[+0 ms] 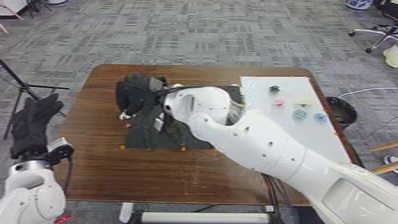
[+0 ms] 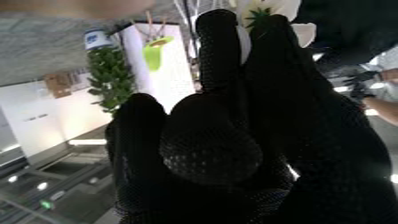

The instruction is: Arrange flowers

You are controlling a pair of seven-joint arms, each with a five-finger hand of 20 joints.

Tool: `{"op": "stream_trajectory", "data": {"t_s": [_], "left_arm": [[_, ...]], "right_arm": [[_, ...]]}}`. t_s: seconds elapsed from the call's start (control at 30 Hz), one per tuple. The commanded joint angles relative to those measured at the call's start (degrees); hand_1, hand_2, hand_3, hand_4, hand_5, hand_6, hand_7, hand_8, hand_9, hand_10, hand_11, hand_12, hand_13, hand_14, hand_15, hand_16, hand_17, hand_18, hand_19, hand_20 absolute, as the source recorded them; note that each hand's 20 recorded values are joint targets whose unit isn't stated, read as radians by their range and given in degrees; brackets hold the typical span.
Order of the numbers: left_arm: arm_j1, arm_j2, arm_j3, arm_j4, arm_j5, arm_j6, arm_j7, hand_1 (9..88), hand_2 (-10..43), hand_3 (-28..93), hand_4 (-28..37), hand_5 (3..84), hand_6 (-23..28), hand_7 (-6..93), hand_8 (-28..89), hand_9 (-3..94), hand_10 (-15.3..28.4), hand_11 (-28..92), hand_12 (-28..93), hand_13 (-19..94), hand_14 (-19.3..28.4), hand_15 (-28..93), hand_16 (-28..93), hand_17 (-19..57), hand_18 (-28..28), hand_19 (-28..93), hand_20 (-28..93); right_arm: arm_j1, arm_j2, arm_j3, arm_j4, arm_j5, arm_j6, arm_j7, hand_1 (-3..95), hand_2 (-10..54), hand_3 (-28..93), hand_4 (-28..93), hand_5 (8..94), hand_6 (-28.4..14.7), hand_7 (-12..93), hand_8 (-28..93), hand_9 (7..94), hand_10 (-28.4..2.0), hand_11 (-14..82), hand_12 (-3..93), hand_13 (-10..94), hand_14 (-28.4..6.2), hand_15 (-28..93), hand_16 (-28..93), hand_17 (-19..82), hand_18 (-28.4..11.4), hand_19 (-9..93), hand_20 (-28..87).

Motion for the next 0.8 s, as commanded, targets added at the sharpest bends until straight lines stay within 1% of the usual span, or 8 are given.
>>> {"op": "stream_trajectory", "data": {"t_s": [0.03, 0.1, 0.27, 0.53, 0.6, 0.67, 0.7, 0.8], "left_arm": [[-0.93, 0.54, 1.00, -0.32, -0.09, -1.53, 0.11, 21.5, 31.8, 58, -28.3, 54.9, 3.7, 12.8, -7, 52.0, 15.4, 21, 12, 38, 16.0, 18, -1, 8.1, 10.4, 9, 17], [-2.00, 0.93, 1.82, 0.01, -0.06, -1.81, -0.03, 21.5, 31.7, 58, -28.3, 54.9, 3.7, 12.8, -7, 52.0, 15.4, 21, 12, 38, 16.1, 18, -1, 8.0, 10.5, 9, 17], [-3.05, 1.32, 2.63, 0.15, -0.11, -2.22, 0.02, 21.7, 31.4, 58, -28.3, 54.6, 3.7, 12.7, -7, 51.9, 15.4, 21, 12, 38, 16.1, 18, -1, 7.9, 10.5, 9, 17], [-2.64, 0.83, 2.52, -0.09, 0.14, -2.98, -0.26, 20.9, 29.6, 59, -28.3, 54.2, 3.8, 12.6, -7, 51.6, 15.3, 21, 12, 38, 16.1, 18, -1, 7.8, 10.6, 9, 17], [-2.58, 0.81, 2.58, 0.12, 0.24, -3.27, -0.39, 20.9, 27.2, 59, -28.3, 54.0, 3.8, 12.6, -7, 51.5, 15.4, 21, 12, 38, 16.2, 18, 0, 7.8, 10.6, 9, 17], [-2.43, 0.63, 2.31, 0.45, 0.72, -4.39, -0.51, 20.4, 25.7, 60, -28.3, 53.9, 3.8, 12.6, -7, 51.4, 15.4, 21, 12, 38, 16.3, 19, 0, 7.7, 10.6, 9, 17], [-2.08, 0.45, 2.08, 0.48, 0.92, -4.93, -0.60, 20.0, 21.4, 60, -28.3, 53.8, 3.9, 12.6, -7, 51.4, 15.4, 21, 12, 38, 16.4, 19, 0, 7.6, 10.6, 9, 17], [-0.61, -0.35, 1.88, 0.06, 0.78, -5.31, -0.70, 19.2, 17.4, 62, -28.3, 53.4, 4.2, 12.5, -7, 51.3, 15.5, 21, 12, 38, 16.8, 19, 0, 7.4, 10.8, 9, 17]], "right_arm": [[-2.87, -2.20, -0.29, 1.65, -5.60, -1.58, -1.97, 60.3, -9.5, 57, -15, 77.7, 2.6, 21, 7, 88.2, -8.5, 3.8, 30.4, 91, -0.7, 64, 33, 65, -12.6, 93, 67], [-2.94, -2.49, 0.09, 2.15, -7.14, -2.34, -1.80, 60.2, -9.5, 57, -15, 77.7, 2.7, 21, 7, 88.2, -8.5, 3.7, 30.3, 91, -0.7, 64, 33, 65, -12.6, 93, 67], [-3.83, -3.58, 1.08, 3.87, -12.18, -2.95, -2.92, 59.9, -9.5, 57, -15, 77.5, 3.2, 21, 7, 87.2, -7.9, 2.9, 28.6, 91, -0.7, 64, 33, 65, -12.6, 93, 67], [-6.32, -4.12, 1.57, 4.60, -15.51, -2.96, -1.62, 59.0, -9.5, 58, -16, 76.9, 4.4, 20, 5, 86.2, -7.3, 1.9, 25.8, 91, -0.6, 64, 33, 64, -12.7, 93, 66], [-6.77, -4.16, 1.46, 4.62, -15.22, -2.54, -0.52, 58.6, -9.5, 58, -16, 76.9, 4.4, 20, 4, 85.9, -7.3, 2.0, 25.2, 91, -0.7, 64, 33, 64, -12.7, 93, 66], [-7.29, -4.43, 1.68, 4.64, -15.32, -2.76, 0.02, 58.3, -9.5, 58, -16, 76.7, 4.4, 20, 4, 85.5, -7.3, 2.2, 24.5, 91, -0.7, 63, 33, 64, -12.7, 93, 66], [-7.62, -4.56, 1.69, 4.67, -15.36, -2.45, 0.25, 58.0, -9.3, 58, -16, 76.6, 4.5, 20, 4, 84.7, -7.3, 3.0, 23.1, 91, -0.6, 63, 33, 64, -12.6, 93, 65], [-8.54, -5.12, 2.09, 4.87, -15.90, -2.15, 0.45, 57.7, -8.2, 58, -16, 75.8, 4.4, 19, 3, 83.1, -7.4, 3.7, 21.0, 91, -0.9, 63, 33, 64, -12.6, 93, 65]]}}
